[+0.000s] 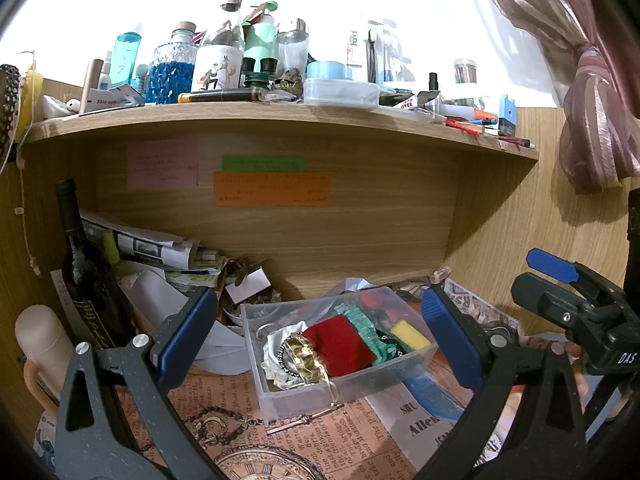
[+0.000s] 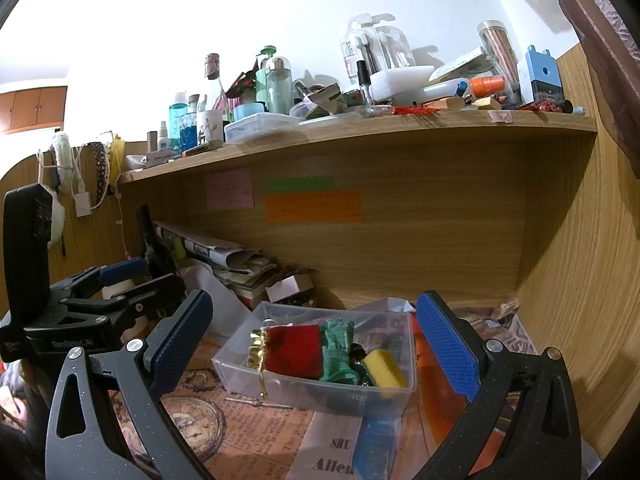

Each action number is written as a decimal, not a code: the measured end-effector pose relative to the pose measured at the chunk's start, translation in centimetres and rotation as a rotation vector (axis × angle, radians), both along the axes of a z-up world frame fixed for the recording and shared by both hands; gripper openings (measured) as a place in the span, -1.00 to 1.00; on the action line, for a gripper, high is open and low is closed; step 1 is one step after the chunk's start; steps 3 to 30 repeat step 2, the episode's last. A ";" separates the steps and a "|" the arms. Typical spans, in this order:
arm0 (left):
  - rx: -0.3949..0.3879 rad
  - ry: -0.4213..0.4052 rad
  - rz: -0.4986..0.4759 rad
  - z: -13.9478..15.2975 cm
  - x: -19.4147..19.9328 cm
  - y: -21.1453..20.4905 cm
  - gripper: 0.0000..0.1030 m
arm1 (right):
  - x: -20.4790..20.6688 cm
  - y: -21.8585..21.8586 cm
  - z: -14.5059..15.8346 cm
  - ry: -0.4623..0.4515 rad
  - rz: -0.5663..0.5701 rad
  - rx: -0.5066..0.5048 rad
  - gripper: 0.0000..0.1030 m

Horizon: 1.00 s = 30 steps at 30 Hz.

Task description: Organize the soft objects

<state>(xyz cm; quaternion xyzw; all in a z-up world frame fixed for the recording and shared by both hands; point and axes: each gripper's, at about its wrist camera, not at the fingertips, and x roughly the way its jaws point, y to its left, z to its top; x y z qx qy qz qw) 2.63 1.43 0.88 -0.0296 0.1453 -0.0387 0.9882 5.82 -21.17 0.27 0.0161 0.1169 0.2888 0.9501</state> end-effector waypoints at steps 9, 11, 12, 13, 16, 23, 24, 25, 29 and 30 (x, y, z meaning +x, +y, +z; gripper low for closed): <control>-0.004 0.008 -0.005 -0.1 0.1 0.1 1.00 | 0.0 0.1 -0.1 0.003 0.001 -0.002 0.98; -0.004 0.008 -0.005 -0.1 0.1 0.1 1.00 | 0.0 0.1 -0.1 0.003 0.001 -0.002 0.98; -0.004 0.008 -0.005 -0.1 0.1 0.1 1.00 | 0.0 0.1 -0.1 0.003 0.001 -0.002 0.98; -0.004 0.008 -0.005 -0.1 0.1 0.1 1.00 | 0.0 0.1 -0.1 0.003 0.001 -0.002 0.98; -0.004 0.008 -0.005 -0.1 0.1 0.1 1.00 | 0.0 0.1 -0.1 0.003 0.001 -0.002 0.98; -0.004 0.008 -0.005 -0.1 0.1 0.1 1.00 | 0.0 0.1 -0.1 0.003 0.001 -0.002 0.98; -0.004 0.008 -0.005 -0.1 0.1 0.1 1.00 | 0.0 0.1 -0.1 0.003 0.001 -0.002 0.98; -0.004 0.008 -0.005 -0.1 0.1 0.1 1.00 | 0.0 0.1 -0.1 0.003 0.001 -0.002 0.98; -0.004 0.008 -0.005 -0.1 0.1 0.1 1.00 | 0.0 0.1 -0.1 0.003 0.001 -0.002 0.98; -0.004 0.008 -0.005 -0.1 0.1 0.1 1.00 | 0.0 0.1 -0.1 0.003 0.001 -0.002 0.98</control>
